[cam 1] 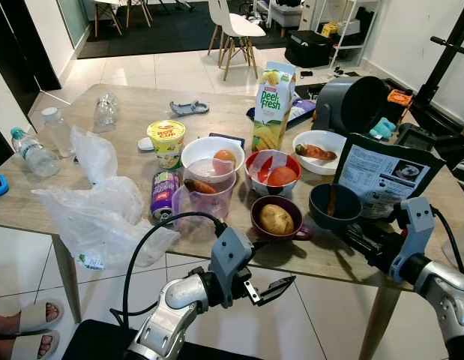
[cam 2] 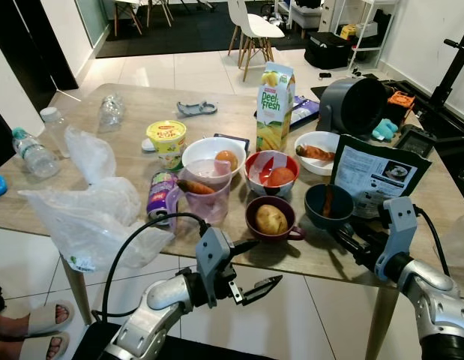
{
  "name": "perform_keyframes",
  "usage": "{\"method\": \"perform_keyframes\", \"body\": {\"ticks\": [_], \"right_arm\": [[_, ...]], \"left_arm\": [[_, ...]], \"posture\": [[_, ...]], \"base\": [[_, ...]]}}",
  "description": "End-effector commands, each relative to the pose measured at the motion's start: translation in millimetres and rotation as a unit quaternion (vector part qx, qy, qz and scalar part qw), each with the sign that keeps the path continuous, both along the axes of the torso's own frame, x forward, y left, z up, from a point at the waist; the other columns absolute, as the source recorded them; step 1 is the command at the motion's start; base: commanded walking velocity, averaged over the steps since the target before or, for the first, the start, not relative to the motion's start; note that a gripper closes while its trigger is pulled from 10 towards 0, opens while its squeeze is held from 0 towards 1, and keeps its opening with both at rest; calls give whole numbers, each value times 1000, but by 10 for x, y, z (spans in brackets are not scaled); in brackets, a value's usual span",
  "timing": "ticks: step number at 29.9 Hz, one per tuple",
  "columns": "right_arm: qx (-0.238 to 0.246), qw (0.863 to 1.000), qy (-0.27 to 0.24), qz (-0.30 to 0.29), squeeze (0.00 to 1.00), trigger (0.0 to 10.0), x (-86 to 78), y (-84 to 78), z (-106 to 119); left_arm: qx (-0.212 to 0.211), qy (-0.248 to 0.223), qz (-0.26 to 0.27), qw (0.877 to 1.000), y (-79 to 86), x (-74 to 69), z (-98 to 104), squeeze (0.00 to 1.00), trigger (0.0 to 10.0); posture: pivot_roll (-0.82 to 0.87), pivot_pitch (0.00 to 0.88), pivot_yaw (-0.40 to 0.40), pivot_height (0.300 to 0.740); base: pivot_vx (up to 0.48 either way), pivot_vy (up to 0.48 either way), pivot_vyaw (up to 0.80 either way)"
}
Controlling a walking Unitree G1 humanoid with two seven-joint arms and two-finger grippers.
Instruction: Restocking fridge
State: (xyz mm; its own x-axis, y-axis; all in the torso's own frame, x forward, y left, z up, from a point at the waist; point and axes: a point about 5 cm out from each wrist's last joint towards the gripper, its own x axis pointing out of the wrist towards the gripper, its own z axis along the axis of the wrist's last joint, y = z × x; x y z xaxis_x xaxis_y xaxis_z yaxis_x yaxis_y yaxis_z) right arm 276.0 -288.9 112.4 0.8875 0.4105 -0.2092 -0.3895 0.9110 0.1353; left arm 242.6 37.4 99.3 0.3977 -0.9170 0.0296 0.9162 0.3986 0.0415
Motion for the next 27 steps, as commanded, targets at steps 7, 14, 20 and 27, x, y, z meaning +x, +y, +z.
{"method": "perform_keyframes", "body": {"ticks": [7,14,20,27], "right_arm": [[11,1000,-10,0,0,510,-5,17,0],[13,1000,-10,-1,0,549,-12,9,-14],[2,1000,-22,7,0,3216,-27,-7,1],[6,999,-48,24,0,10000,-63,-28,109]], "left_arm": [[3,-6,-10,1000,-8,-22,16,0,10000],[4,-6,-13,1000,-13,-24,9,0,10000],[7,-7,-14,1000,-18,-30,-1,0,10000],[8,-5,-13,1000,-22,-24,-9,0,10000]], "posture": [[65,60,1,740],[65,56,0,740],[65,52,-1,740],[61,52,0,740]], "base": [[0,0,0],[0,0,0],[0,0,0],[0,0,0]]}}
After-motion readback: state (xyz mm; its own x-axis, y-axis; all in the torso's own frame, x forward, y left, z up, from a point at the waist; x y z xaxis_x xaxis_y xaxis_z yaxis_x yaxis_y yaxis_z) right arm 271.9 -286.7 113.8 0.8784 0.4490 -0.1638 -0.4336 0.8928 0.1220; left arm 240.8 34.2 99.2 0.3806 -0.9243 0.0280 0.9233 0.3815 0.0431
